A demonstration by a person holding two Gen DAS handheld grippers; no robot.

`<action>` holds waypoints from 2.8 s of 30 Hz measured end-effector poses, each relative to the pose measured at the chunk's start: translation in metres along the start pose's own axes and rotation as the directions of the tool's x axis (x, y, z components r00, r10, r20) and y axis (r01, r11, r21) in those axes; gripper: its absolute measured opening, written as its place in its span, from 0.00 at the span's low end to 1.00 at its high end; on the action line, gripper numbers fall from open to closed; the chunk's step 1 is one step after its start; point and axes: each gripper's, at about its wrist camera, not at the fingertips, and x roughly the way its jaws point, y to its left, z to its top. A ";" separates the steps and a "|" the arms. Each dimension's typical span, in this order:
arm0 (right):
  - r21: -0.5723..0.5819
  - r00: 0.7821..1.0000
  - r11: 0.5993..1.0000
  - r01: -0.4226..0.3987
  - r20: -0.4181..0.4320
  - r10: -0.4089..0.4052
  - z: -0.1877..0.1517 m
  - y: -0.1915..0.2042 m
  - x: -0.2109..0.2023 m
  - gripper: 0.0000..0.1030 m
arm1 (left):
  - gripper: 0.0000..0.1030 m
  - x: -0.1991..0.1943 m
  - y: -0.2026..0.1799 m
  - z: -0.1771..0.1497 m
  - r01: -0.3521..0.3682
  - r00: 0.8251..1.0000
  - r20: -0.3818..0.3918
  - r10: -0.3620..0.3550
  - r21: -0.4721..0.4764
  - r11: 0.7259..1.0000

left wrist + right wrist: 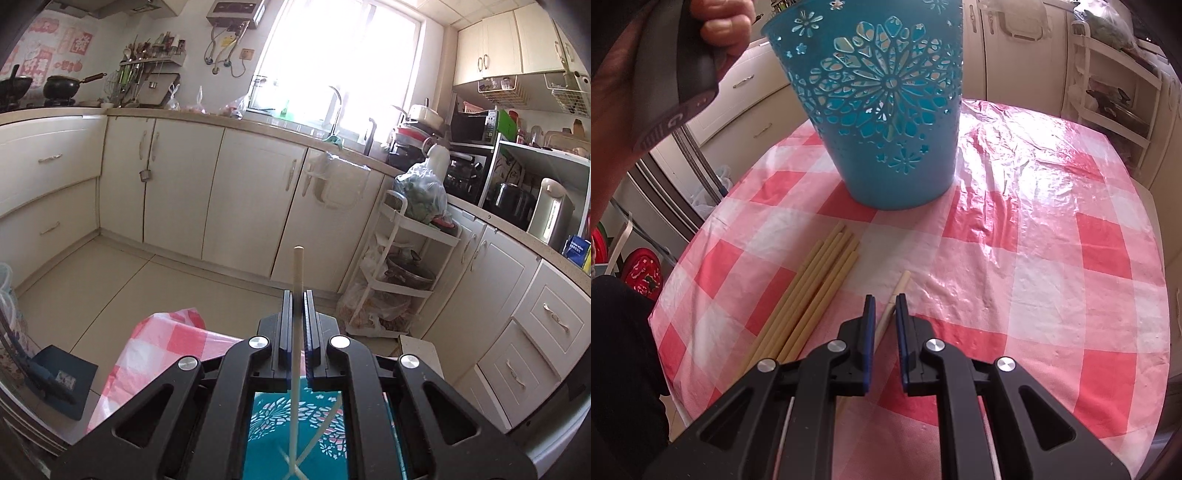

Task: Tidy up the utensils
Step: 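Raise the chopstick with the left gripper and release it into the basket, then close the right gripper on a single wooden chopstick, then lift the chopstick with the right gripper and drop it into the basket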

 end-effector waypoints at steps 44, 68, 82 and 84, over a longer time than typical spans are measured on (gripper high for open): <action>-0.162 0.988 0.979 0.124 -0.072 -0.137 0.001 0.036 0.006 0.10 | 0.78 -0.089 0.117 -0.050 -0.157 0.975 -0.177 0.131 -0.140 0.978; 0.139 0.943 0.954 -0.266 0.243 0.227 0.035 -0.004 -0.118 0.06 | 0.79 -0.074 0.115 -0.060 -0.176 0.962 -0.229 0.146 -0.119 0.977; 0.137 0.722 0.963 -0.234 0.687 0.078 0.176 0.008 -0.184 0.06 | 0.79 -0.078 0.114 -0.061 -0.178 0.965 -0.215 0.152 -0.107 0.978; 0.187 0.702 0.964 -0.191 0.712 0.001 0.187 0.006 -0.173 0.06 | 0.80 -0.079 0.113 -0.060 -0.182 0.965 -0.209 0.158 -0.098 0.978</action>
